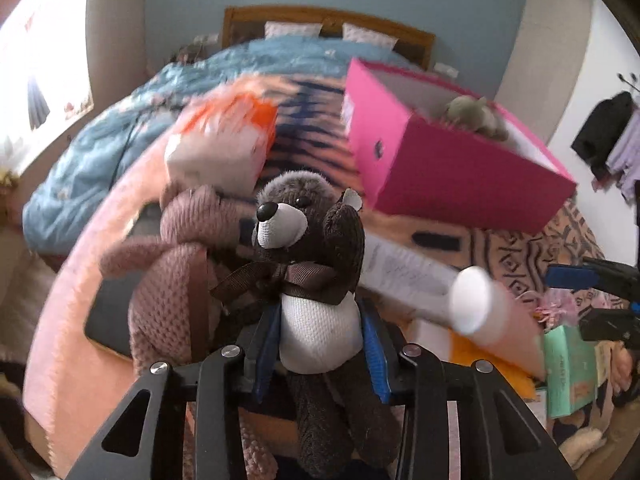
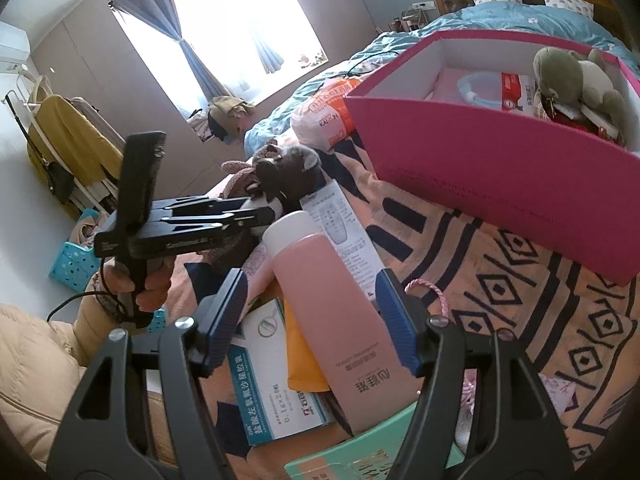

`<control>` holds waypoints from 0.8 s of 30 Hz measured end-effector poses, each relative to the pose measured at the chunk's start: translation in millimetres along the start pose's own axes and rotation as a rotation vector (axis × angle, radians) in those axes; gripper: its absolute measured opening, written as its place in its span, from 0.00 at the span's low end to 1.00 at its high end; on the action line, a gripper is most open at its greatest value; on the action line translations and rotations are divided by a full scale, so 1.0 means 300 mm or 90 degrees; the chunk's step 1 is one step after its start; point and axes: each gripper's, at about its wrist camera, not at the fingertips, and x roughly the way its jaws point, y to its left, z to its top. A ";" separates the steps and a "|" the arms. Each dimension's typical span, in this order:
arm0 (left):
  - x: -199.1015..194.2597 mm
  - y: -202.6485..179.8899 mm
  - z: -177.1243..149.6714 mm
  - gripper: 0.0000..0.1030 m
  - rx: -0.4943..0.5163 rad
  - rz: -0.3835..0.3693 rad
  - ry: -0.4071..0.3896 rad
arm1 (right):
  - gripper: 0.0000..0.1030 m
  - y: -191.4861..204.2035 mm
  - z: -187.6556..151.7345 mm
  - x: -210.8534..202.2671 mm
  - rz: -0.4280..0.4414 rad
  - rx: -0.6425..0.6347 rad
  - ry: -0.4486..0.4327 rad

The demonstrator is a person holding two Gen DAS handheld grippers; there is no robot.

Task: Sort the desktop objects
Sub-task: 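Close the right gripper on the teddy bear while the left gripper holds it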

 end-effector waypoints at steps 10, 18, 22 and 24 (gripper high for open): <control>-0.131 -0.195 0.010 0.38 0.176 -0.072 -0.075 | 0.66 0.004 0.085 -0.063 0.020 -0.007 -0.060; -0.130 -0.376 -0.059 0.38 0.334 -0.121 -0.075 | 0.66 -0.048 0.132 -0.068 0.004 0.014 -0.068; -0.122 -0.429 -0.086 0.38 0.390 -0.115 -0.077 | 0.66 -0.097 0.124 -0.054 0.002 0.033 -0.053; -0.107 -0.433 -0.086 0.38 0.395 -0.114 -0.071 | 0.67 -0.134 0.110 -0.038 0.017 0.056 -0.037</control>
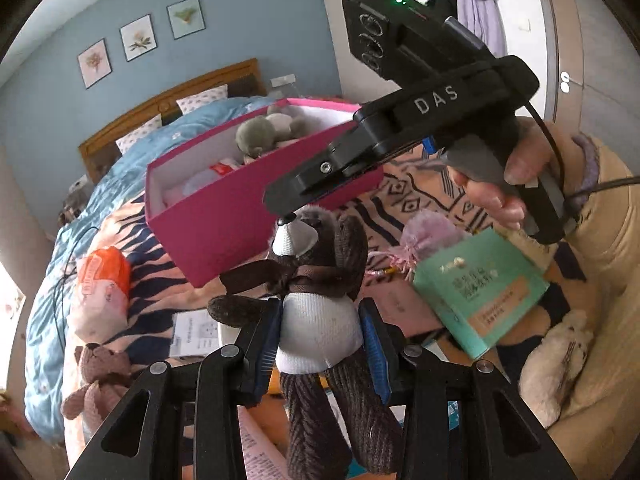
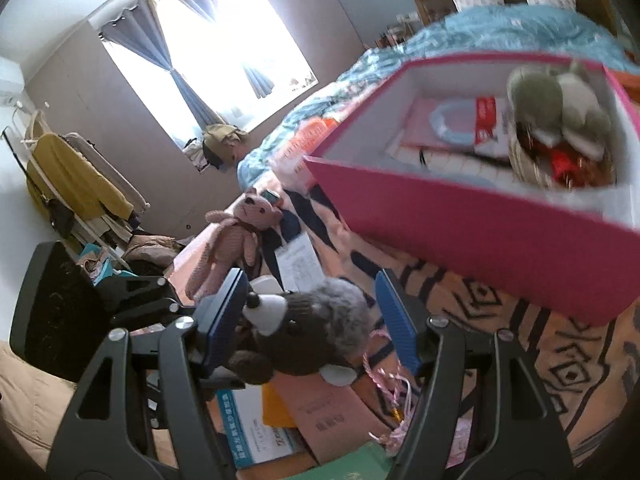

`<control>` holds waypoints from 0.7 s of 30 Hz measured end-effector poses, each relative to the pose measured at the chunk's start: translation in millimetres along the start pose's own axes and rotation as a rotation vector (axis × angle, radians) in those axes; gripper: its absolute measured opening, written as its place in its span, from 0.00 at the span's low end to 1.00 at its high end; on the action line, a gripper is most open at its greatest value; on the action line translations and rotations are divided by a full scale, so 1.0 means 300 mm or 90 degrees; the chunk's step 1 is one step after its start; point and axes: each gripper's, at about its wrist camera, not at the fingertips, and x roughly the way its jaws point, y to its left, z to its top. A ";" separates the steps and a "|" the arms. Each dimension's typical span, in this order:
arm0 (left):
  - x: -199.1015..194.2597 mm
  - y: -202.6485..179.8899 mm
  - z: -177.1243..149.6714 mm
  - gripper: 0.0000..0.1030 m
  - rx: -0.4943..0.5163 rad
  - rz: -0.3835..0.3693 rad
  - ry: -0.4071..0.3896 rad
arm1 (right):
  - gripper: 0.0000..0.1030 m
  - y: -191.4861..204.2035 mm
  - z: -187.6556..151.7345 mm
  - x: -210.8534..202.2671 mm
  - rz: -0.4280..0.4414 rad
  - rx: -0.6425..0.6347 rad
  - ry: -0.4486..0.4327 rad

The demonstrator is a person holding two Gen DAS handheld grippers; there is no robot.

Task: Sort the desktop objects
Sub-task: 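Close the right gripper on the teddy bear while the left gripper holds it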

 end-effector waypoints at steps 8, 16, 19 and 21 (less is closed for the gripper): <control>-0.008 0.026 -0.030 0.45 -0.014 0.002 0.002 | 0.73 -0.051 -0.009 0.031 0.086 0.044 0.031; -0.045 0.136 -0.084 0.50 -0.145 -0.005 -0.007 | 0.68 0.022 -0.070 0.067 0.059 -0.025 0.074; -0.044 0.150 -0.095 0.50 -0.169 -0.012 -0.008 | 0.63 0.028 -0.086 0.057 0.047 -0.028 0.060; -0.038 0.148 -0.096 0.50 -0.173 -0.011 -0.003 | 0.63 0.031 -0.086 0.047 0.033 -0.034 0.053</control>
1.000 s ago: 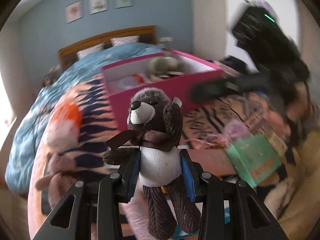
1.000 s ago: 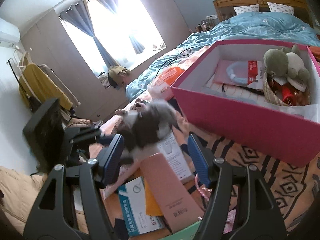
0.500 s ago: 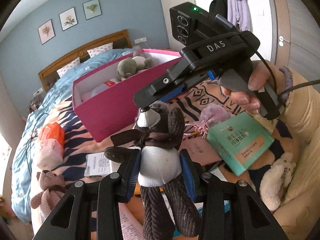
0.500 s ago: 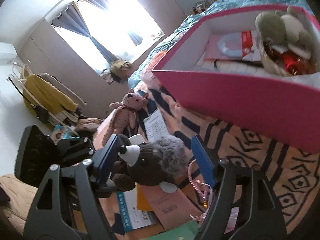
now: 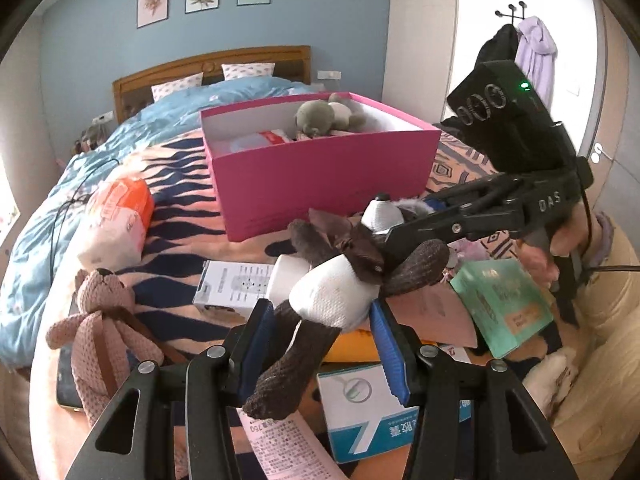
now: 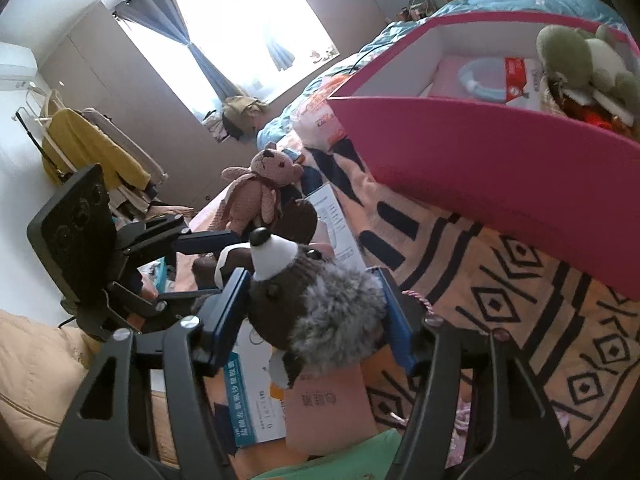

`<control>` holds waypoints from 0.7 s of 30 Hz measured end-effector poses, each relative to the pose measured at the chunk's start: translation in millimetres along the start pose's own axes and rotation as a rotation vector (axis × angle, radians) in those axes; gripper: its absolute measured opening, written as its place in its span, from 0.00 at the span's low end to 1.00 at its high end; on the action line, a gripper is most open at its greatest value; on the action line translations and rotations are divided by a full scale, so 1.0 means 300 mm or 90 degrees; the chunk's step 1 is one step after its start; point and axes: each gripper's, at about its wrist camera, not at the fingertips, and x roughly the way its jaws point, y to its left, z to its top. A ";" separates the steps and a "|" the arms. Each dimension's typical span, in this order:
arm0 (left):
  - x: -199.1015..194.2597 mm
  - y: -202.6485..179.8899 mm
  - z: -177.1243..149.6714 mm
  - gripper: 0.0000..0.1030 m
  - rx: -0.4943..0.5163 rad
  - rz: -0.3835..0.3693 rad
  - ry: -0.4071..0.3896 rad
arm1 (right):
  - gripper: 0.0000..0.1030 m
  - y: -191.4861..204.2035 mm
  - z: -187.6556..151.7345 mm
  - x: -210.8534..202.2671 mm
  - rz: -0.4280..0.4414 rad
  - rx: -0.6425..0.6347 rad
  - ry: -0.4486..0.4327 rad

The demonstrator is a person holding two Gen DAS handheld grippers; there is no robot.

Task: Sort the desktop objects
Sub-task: 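Close the right gripper on the teddy bear while the left gripper holds it, then lift the brown teddy bear with both grippers toward the pink box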

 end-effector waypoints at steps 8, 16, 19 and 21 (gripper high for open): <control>0.028 0.003 0.002 0.50 -0.013 -0.004 0.018 | 0.63 -0.002 -0.031 -0.039 -0.033 0.016 -0.014; 0.042 0.007 0.007 0.50 -0.039 -0.016 0.032 | 0.55 0.035 -0.049 -0.054 -0.062 0.004 -0.047; 0.032 -0.002 0.015 0.50 -0.044 -0.029 0.026 | 0.54 0.050 -0.046 -0.058 -0.069 -0.004 -0.055; 0.028 -0.006 0.023 0.50 -0.047 -0.034 0.023 | 0.54 0.051 -0.043 -0.073 -0.072 -0.005 -0.065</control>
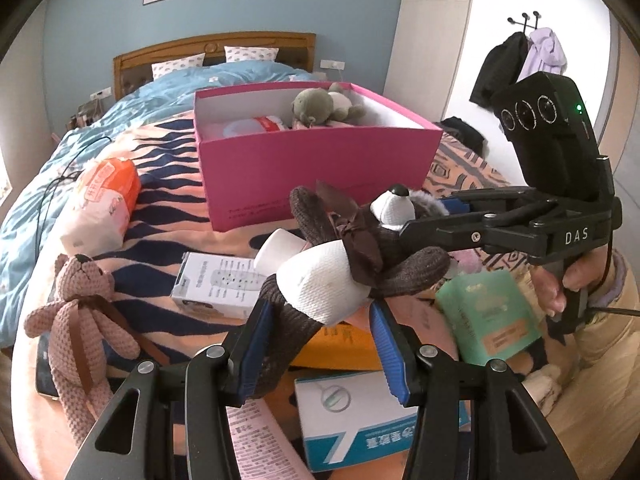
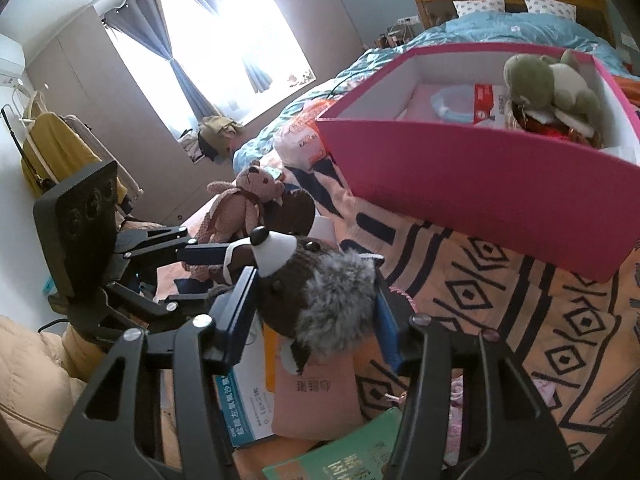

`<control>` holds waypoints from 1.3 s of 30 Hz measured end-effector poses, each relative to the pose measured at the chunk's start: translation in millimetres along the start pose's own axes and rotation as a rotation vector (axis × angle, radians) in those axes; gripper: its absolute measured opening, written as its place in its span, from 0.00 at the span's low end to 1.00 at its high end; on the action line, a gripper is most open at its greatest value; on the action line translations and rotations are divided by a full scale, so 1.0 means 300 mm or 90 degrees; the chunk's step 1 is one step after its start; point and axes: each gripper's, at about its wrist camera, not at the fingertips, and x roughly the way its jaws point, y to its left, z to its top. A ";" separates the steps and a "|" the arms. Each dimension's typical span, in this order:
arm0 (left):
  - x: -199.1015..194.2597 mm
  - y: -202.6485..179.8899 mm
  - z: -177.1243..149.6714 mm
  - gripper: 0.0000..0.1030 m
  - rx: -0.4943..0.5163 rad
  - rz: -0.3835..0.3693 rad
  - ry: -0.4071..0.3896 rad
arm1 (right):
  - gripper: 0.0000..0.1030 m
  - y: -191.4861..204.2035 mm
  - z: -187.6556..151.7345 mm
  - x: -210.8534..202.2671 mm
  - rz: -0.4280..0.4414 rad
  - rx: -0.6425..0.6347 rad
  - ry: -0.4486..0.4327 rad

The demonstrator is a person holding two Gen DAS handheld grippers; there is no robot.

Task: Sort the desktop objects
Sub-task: 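Lift the brown teddy bear with both grippers toward the pink box, then carry the teddy bear with both grippers over the pink box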

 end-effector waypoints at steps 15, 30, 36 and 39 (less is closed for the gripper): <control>-0.025 -0.021 0.090 0.46 -0.016 -0.015 -0.040 | 0.53 -0.011 0.052 -0.061 -0.012 0.013 -0.054; -0.038 0.009 0.170 0.46 -0.057 -0.043 -0.073 | 0.53 -0.042 0.085 -0.086 -0.006 0.038 -0.086; -0.039 0.009 0.209 0.46 -0.052 -0.036 -0.080 | 0.53 -0.032 0.117 -0.103 -0.021 0.020 -0.099; -0.039 0.007 0.235 0.46 -0.046 -0.030 -0.082 | 0.53 -0.028 0.137 -0.111 -0.030 0.009 -0.106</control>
